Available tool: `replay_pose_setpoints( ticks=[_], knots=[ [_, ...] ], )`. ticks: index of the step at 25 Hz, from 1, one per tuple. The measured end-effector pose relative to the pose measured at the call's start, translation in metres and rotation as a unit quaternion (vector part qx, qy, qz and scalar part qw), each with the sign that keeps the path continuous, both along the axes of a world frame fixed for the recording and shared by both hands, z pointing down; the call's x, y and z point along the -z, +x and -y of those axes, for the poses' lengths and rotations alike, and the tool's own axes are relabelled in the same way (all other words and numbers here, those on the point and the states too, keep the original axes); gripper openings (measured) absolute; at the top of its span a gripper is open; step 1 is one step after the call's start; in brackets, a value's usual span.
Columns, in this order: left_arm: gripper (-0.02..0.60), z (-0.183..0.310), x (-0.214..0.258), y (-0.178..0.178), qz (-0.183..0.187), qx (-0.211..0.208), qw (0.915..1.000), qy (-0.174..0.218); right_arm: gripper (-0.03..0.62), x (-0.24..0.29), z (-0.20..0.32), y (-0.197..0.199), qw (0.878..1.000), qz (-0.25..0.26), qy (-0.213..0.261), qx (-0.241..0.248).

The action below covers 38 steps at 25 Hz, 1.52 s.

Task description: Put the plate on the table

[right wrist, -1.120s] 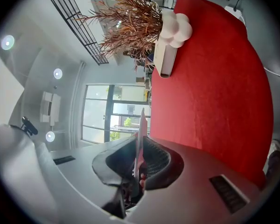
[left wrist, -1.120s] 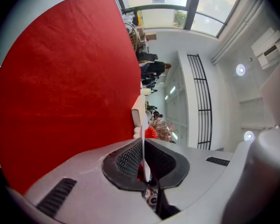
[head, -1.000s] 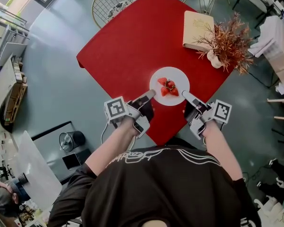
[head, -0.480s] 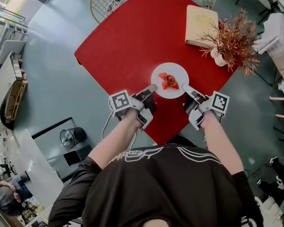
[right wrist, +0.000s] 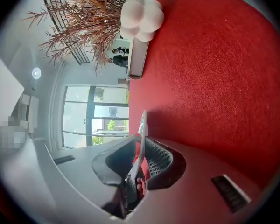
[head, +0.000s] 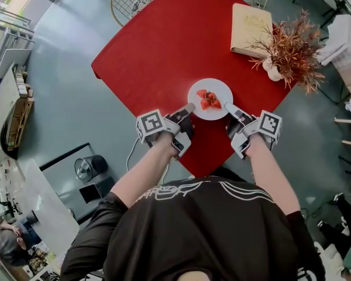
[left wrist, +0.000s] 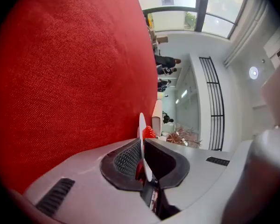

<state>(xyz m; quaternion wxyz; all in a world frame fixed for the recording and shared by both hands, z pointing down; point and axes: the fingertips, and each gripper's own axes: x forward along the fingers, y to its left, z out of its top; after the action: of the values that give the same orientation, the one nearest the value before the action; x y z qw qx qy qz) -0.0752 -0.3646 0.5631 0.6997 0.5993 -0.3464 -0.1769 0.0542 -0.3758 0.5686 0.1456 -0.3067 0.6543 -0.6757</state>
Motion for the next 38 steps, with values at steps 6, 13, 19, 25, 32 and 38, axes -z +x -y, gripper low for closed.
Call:
replay_pose_setpoints(
  ticks=[6, 13, 19, 25, 32, 38],
  knots=[
    [0.093, 0.002, -0.001, 0.003, 0.007, -0.015, 0.9998, 0.012, 0.038, 0.0, 0.003, -0.001, 1.0, -0.013, 0.005, -0.002],
    [0.153, 0.002, 0.005, 0.007, -0.009, -0.023, 0.9995, 0.02, 0.116, 0.006, 0.006, -0.002, 1.0, -0.008, 0.019, -0.005],
    [0.163, 0.002, 0.005, 0.008, 0.002, -0.035, 0.999, 0.026, 0.149, 0.012, 0.006, -0.006, 0.998, -0.016, 0.053, 0.019],
    [0.227, 0.0, 0.013, 0.013, 0.039, -0.079, 0.9937, 0.069, 0.202, 0.03, 0.002, -0.019, 0.99, -0.021, 0.116, 0.071],
    [0.252, -0.002, 0.021, 0.014, 0.076, -0.136, 0.9805, 0.12, 0.222, 0.033, -0.015, -0.029, 0.975, -0.073, 0.143, 0.153],
    [0.258, -0.006, 0.024, 0.013, 0.092, -0.18, 0.9688, 0.143, 0.229, 0.03, -0.027, -0.031, 0.934, -0.161, 0.209, 0.24]
  ],
)
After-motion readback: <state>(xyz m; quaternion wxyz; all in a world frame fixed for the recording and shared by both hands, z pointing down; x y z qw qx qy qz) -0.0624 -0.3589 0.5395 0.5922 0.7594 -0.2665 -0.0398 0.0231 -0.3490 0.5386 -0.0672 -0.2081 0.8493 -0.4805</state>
